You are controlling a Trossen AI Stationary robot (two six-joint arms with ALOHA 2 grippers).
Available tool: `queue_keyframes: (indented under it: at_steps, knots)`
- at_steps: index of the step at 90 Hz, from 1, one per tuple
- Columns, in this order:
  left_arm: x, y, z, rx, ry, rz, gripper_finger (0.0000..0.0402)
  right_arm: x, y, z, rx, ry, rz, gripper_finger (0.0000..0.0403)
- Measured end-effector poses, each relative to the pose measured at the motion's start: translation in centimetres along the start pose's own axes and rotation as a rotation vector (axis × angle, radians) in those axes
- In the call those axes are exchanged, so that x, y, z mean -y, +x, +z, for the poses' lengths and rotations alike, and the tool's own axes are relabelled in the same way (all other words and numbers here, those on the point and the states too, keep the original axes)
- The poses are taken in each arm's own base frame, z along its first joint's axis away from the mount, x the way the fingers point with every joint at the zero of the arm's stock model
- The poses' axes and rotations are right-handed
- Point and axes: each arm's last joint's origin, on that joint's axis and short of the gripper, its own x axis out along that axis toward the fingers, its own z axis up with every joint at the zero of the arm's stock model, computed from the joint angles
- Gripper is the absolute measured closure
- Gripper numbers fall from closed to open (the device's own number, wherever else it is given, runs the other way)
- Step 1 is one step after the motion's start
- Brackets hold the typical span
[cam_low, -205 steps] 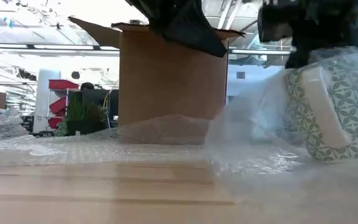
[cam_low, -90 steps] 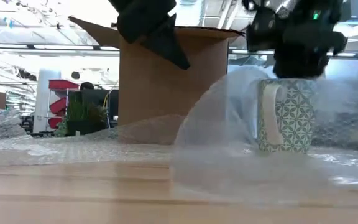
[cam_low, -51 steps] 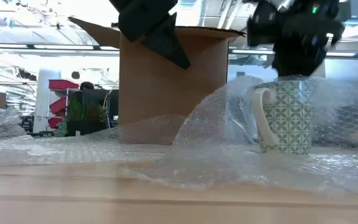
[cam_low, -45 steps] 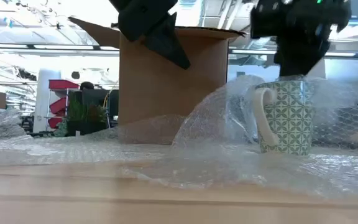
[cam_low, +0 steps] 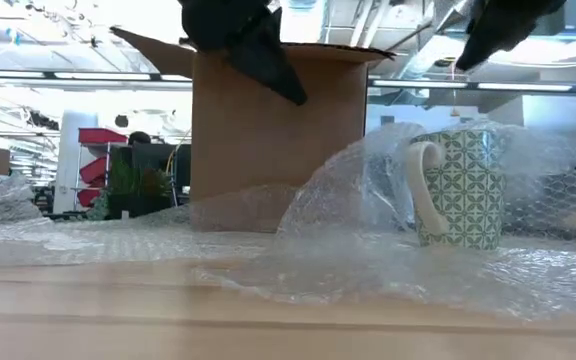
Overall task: Wrap mug
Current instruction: Wrap the green patterned mug into the bubble wrap
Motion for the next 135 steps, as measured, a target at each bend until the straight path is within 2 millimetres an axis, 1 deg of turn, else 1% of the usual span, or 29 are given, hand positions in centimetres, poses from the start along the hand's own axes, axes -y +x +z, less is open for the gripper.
queue_keyframes:
  at_steps: [12, 20, 30, 37, 44, 52, 63, 74, 84, 97, 109, 119, 135]
  knots:
    - [0.0, 0.0, 0.4, 0.032, 0.025, -0.002, 0.0402, -0.7, -0.7, -0.9, 0.030, -0.020, -0.008, 0.0292]
    - [-0.2, -0.2, 0.4, 0.030, 0.036, -0.002, 0.0402, -1.0, -0.8, -2.1, 0.036, -0.023, -0.011, 0.0258]
    - [-0.9, -1.2, 0.6, 0.050, 0.019, 0.004, 0.0402, -1.3, -0.6, -3.9, 0.033, -0.008, -0.006, 0.0220]
    - [-1.4, -1.6, 0.0, 0.089, -0.005, 0.005, 0.0402, -1.6, -0.4, -4.9, 0.067, -0.004, 0.008, 0.0200]
    - [-2.1, -2.0, -1.3, 0.144, -0.047, 0.004, 0.0402, -2.1, -0.5, -5.7, 0.114, -0.013, 0.031, 0.0188]
    - [-3.1, -2.6, -3.1, 0.209, -0.103, 0.000, 0.0402, -2.8, -0.6, -6.4, 0.170, -0.046, 0.066, 0.0183]
    - [-4.3, -3.8, -5.4, 0.292, -0.178, -0.014, 0.0402, -3.7, -1.0, -6.7, 0.241, -0.089, 0.108, 0.0185]
    - [-5.8, -5.7, -6.6, 0.365, -0.240, -0.034, 0.0402, -4.5, -1.2, -6.8, 0.304, -0.100, 0.168, 0.0191]
    - [-6.6, -6.9, -7.6, 0.399, -0.277, -0.069, 0.0402, -5.2, -1.0, -7.1, 0.372, -0.086, 0.248, 0.0193]
    - [-6.7, -7.7, -8.2, 0.415, -0.290, -0.091, 0.0402, -5.8, -0.5, -7.3, 0.416, -0.059, 0.345, 0.0193]
    - [-6.6, -7.7, -8.5, 0.409, -0.285, -0.093, 0.0402, -6.9, 0.2, -7.0, 0.441, -0.078, 0.415, 0.0194]
    - [-6.6, -7.6, -8.6, 0.406, -0.284, -0.093, 0.0402, -8.5, 0.9, -6.5, 0.431, -0.109, 0.451, 0.0194]
    - [-6.6, -7.6, -8.6, 0.407, -0.287, -0.094, 0.0402, -11.8, 2.3, -5.9, 0.348, -0.172, 0.475, 0.0194]
